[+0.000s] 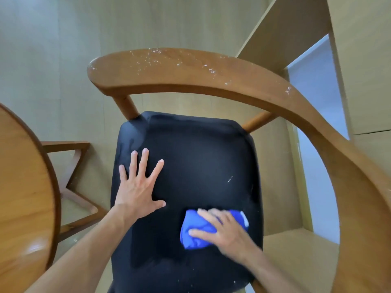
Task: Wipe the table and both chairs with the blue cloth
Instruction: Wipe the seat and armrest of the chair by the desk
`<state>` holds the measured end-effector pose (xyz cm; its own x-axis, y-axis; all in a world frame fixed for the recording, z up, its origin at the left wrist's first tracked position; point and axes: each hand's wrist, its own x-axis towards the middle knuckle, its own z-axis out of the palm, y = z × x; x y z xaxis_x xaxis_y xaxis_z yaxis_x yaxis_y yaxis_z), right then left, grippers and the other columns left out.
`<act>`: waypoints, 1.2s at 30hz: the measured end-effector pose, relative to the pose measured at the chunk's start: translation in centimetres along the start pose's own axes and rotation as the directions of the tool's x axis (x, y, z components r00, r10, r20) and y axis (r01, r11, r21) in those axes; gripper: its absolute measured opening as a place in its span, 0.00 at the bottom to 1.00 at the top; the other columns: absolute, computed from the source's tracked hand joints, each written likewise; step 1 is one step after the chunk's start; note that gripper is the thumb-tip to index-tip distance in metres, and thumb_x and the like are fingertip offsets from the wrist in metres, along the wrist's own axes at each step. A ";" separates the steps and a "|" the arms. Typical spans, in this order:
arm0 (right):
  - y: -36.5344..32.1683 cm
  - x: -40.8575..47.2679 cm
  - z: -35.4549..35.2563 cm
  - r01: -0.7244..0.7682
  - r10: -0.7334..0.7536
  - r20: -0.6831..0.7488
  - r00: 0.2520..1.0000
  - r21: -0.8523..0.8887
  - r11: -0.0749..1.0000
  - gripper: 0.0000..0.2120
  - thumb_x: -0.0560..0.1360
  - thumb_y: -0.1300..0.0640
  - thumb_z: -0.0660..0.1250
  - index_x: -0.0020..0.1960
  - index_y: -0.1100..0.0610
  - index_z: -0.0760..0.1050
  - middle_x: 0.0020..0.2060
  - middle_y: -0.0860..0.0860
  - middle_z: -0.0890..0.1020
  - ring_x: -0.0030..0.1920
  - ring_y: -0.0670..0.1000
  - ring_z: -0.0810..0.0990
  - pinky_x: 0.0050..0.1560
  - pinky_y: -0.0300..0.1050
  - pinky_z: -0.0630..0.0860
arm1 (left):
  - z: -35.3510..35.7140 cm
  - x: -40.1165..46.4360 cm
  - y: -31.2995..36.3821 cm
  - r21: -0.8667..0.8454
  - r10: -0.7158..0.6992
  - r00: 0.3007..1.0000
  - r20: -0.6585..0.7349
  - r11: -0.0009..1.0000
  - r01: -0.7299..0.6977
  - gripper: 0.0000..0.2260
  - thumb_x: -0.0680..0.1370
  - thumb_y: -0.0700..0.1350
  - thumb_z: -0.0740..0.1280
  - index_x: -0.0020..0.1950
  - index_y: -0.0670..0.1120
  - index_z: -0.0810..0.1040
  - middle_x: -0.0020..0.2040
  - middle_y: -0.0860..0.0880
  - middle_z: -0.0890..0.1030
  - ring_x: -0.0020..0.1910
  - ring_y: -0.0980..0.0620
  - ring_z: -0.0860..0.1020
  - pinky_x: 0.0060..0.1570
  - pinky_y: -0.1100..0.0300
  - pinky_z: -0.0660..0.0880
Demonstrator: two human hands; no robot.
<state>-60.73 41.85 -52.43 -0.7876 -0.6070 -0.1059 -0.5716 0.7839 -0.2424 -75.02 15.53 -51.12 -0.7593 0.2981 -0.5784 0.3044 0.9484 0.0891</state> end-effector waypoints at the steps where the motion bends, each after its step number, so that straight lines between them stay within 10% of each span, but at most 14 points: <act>1: 2.1 2.0 -0.6 -0.044 0.044 -0.021 0.999 -0.014 0.999 0.29 0.71 0.64 0.64 0.67 0.40 0.68 0.69 0.54 0.68 0.60 0.57 0.71 0.58 0.47 0.67 | 0.1 0.1 -0.1 0.010 0.002 1.000 0.005 1.000 -0.002 0.52 0.66 0.71 0.66 0.78 0.55 0.38 0.76 0.41 0.32 0.74 0.36 0.32 0.71 0.35 0.49; 5: 10.5 10.2 -2.6 -0.649 0.654 -0.195 0.731 0.101 0.754 0.23 0.76 0.58 0.63 0.69 0.47 0.69 0.69 0.58 0.69 0.62 0.63 0.69 0.62 0.55 0.68 | 0.1 0.2 -0.2 0.020 0.005 1.000 0.013 1.000 -0.005 0.52 0.66 0.73 0.64 0.77 0.56 0.36 0.75 0.41 0.30 0.74 0.36 0.31 0.72 0.36 0.49; 8: 11.0 12.0 -2.7 -0.792 0.801 -0.247 0.545 0.162 0.589 0.30 0.70 0.67 0.67 0.70 0.50 0.69 0.69 0.59 0.68 0.59 0.64 0.71 0.60 0.58 0.69 | 0.1 0.2 -0.3 -0.003 0.002 1.000 0.009 1.000 -0.002 0.52 0.65 0.73 0.65 0.78 0.56 0.38 0.76 0.41 0.32 0.74 0.37 0.32 0.72 0.36 0.49; 16: -4.4 -2.6 1.2 -0.264 0.264 -0.012 0.964 0.013 0.964 0.29 0.70 0.64 0.60 0.67 0.42 0.69 0.68 0.56 0.67 0.58 0.58 0.72 0.55 0.49 0.69 | -0.3 0.2 0.1 -0.008 -0.010 1.000 0.025 1.000 0.010 0.52 0.66 0.71 0.67 0.78 0.55 0.39 0.76 0.41 0.32 0.74 0.36 0.32 0.71 0.35 0.49; 21: 3.7 0.5 -1.0 -0.161 0.161 0.040 0.986 -0.005 0.987 0.21 0.77 0.58 0.57 0.67 0.39 0.68 0.68 0.53 0.71 0.61 0.57 0.73 0.60 0.49 0.71 | 0.1 0.3 0.0 -0.005 -0.008 1.000 0.018 1.000 0.008 0.53 0.65 0.72 0.66 0.78 0.55 0.39 0.76 0.41 0.32 0.74 0.36 0.31 0.71 0.35 0.49; 23: 7.6 3.6 -1.5 -0.371 0.370 -0.072 0.926 0.003 0.929 0.16 0.81 0.50 0.55 0.67 0.40 0.68 0.69 0.55 0.71 0.62 0.58 0.70 0.63 0.49 0.66 | 0.1 0.4 -0.1 -0.008 -0.007 1.000 0.012 1.000 0.007 0.52 0.66 0.72 0.66 0.78 0.56 0.38 0.76 0.41 0.31 0.74 0.37 0.31 0.72 0.36 0.49; 26: 12.5 8.3 -2.7 -0.737 0.741 -0.184 0.645 0.103 0.668 0.27 0.74 0.64 0.63 0.70 0.47 0.68 0.70 0.59 0.67 0.59 0.64 0.69 0.61 0.56 0.66 | 0.1 0.4 -0.1 0.016 -0.003 1.000 0.016 1.000 0.002 0.52 0.66 0.73 0.65 0.77 0.56 0.37 0.75 0.41 0.31 0.74 0.37 0.31 0.72 0.36 0.48; 29: 9.8 10.2 -2.8 -0.833 0.848 -0.233 0.477 0.190 0.520 0.31 0.69 0.66 0.69 0.70 0.50 0.69 0.68 0.61 0.69 0.55 0.66 0.72 0.56 0.58 0.69 | -0.1 0.3 0.0 0.014 -0.009 1.000 0.024 1.000 0.008 0.52 0.66 0.72 0.65 0.77 0.55 0.38 0.76 0.41 0.32 0.74 0.36 0.32 0.72 0.36 0.49; 36: -5.8 -1.6 0.7 -0.408 0.400 0.077 0.913 0.141 0.902 0.44 0.56 0.63 0.75 0.68 0.41 0.67 0.70 0.54 0.65 0.59 0.56 0.70 0.57 0.49 0.70 | -0.7 -0.4 1.1 0.024 -0.044 0.999 0.022 0.999 0.043 0.52 0.67 0.69 0.68 0.78 0.53 0.38 0.75 0.40 0.32 0.75 0.35 0.35 0.71 0.38 0.57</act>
<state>-56.03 38.20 -51.51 -0.9303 -0.2504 -0.2681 -0.1624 0.9364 -0.3112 -74.78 16.50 -50.18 -0.7589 0.2540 -0.5996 0.2852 0.9574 0.0445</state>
